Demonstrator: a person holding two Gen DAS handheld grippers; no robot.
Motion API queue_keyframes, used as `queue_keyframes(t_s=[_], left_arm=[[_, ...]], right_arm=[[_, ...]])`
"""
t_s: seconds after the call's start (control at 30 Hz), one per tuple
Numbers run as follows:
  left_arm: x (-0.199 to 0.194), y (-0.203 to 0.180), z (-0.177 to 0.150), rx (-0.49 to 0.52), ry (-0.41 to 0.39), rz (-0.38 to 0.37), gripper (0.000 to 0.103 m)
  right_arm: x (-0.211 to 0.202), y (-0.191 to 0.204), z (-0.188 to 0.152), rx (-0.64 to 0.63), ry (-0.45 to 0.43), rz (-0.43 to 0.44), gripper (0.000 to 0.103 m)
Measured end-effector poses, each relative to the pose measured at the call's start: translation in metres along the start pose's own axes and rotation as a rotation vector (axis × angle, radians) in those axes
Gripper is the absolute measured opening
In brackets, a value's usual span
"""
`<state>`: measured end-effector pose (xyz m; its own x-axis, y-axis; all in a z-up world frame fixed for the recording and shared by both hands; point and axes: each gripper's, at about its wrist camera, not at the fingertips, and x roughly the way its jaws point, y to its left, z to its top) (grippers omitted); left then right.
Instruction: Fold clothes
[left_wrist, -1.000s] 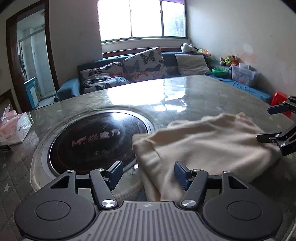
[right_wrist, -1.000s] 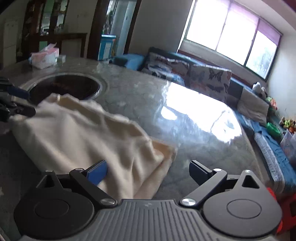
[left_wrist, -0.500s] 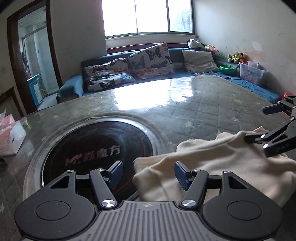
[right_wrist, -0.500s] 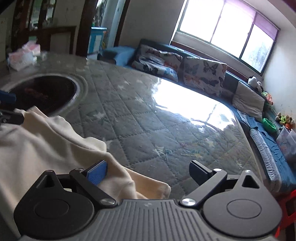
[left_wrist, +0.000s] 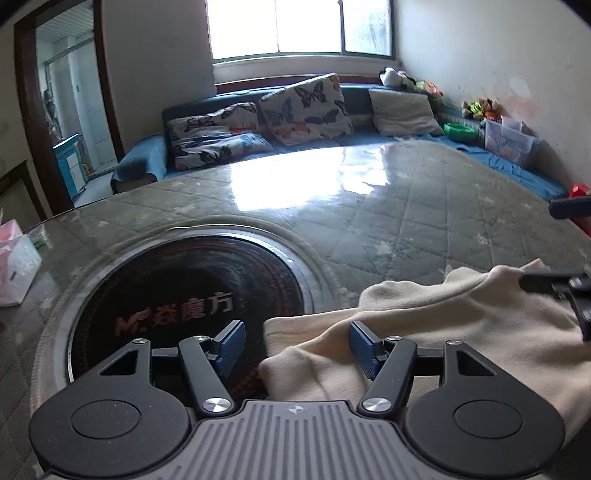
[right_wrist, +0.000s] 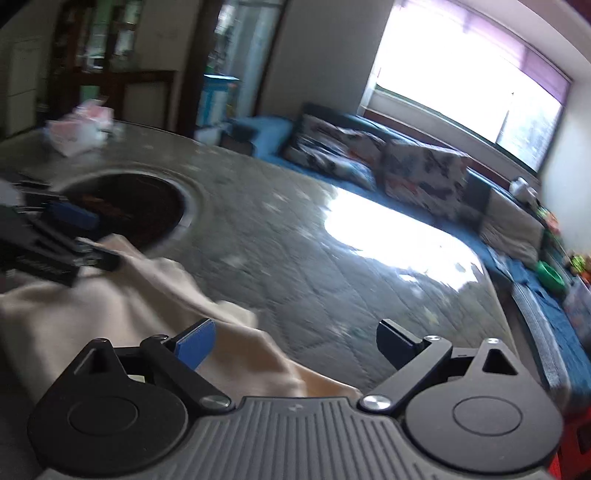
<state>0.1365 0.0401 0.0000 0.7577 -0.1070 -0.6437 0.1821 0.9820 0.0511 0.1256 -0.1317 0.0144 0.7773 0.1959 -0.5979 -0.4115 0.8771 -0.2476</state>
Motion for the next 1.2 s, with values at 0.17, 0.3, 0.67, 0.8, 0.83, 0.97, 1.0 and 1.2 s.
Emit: queue_keyframes(t_s=[0.17, 0.3, 0.67, 0.8, 0.83, 0.97, 1.0, 1.2], left_arm=[[-0.017, 0.018, -0.007, -0.06, -0.002, 0.021, 0.07], [-0.034, 0.035, -0.01, -0.129, -0.02, 0.027, 0.081], [-0.065, 0.076, -0.02, -0.268, -0.082, 0.017, 0.103], [-0.067, 0.083, -0.024, -0.307, -0.068, -0.014, 0.103], [-0.067, 0.083, -0.025, -0.32, -0.062, -0.022, 0.103], [-0.065, 0.083, -0.028, -0.405, -0.024, -0.092, 0.103], [-0.063, 0.083, -0.028, -0.429, -0.009, -0.109, 0.103], [-0.05, 0.081, -0.032, -0.621, 0.086, -0.214, 0.094]], right_arm=[[-0.02, 0.042, 0.004, -0.105, -0.027, 0.152, 0.087], [-0.033, 0.079, 0.005, -0.194, -0.038, 0.278, 0.08], [-0.018, 0.156, 0.009, -0.354, -0.009, 0.425, 0.055], [-0.013, 0.171, 0.003, -0.388, -0.009, 0.401, 0.05], [-0.012, 0.174, 0.002, -0.393, -0.01, 0.396, 0.043], [-0.015, 0.163, 0.006, -0.32, -0.02, 0.398, 0.024], [-0.016, 0.16, 0.007, -0.302, -0.022, 0.399, 0.022], [-0.024, 0.138, 0.013, -0.186, -0.04, 0.417, 0.019]])
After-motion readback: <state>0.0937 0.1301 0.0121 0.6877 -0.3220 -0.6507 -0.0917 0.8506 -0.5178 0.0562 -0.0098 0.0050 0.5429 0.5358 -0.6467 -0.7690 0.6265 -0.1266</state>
